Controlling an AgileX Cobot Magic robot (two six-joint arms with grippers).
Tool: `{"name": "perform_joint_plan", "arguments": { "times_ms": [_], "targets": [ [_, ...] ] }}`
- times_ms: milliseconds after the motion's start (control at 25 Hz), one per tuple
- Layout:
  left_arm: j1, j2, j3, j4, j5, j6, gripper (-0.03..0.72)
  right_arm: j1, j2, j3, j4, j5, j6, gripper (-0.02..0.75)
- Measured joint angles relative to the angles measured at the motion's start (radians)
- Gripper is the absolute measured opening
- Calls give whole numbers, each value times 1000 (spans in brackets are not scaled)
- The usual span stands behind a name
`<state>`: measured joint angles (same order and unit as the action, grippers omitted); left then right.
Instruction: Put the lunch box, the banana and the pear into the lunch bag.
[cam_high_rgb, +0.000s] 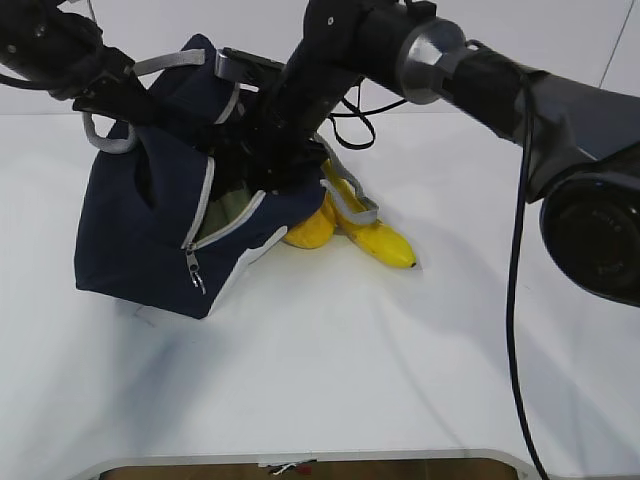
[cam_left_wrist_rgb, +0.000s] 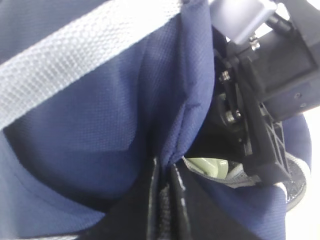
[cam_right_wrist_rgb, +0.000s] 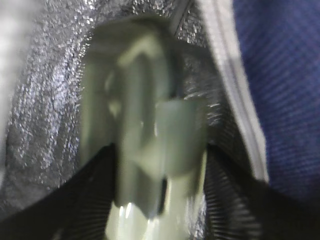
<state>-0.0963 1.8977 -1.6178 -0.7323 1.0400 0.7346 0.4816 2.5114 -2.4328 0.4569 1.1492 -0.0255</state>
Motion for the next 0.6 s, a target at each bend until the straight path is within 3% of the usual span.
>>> {"name": "perform_joint_plan", "arguments": {
  "times_ms": [600],
  "targets": [
    [0, 0, 0, 15, 0, 0, 12, 0, 6, -43, -33, 75, 8, 500]
  ]
}}
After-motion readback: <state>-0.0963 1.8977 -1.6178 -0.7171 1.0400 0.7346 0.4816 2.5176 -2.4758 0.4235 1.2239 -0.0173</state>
